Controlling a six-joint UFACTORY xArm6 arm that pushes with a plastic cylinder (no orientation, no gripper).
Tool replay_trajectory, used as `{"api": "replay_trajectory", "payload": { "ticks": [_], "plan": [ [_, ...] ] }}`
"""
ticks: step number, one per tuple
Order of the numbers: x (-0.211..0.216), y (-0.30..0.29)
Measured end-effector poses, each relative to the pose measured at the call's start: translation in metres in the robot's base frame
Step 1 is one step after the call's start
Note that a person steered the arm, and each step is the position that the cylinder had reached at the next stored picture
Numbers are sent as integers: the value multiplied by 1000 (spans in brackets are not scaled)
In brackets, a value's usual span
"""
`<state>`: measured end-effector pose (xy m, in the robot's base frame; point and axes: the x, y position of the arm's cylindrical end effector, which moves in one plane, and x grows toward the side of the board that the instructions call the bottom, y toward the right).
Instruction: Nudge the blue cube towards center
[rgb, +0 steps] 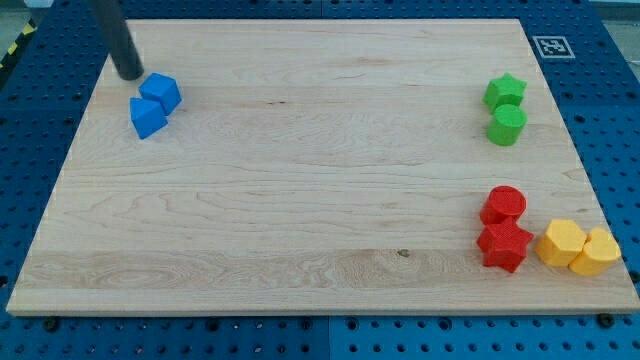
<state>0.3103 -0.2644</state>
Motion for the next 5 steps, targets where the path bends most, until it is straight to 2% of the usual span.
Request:
{"api": "replay_trajectory", "payload": {
  "ticks": [1, 2, 3, 5],
  "plan": [
    [3, 0],
    [29, 7],
    [30, 8],
    [28, 60]
  ]
}}
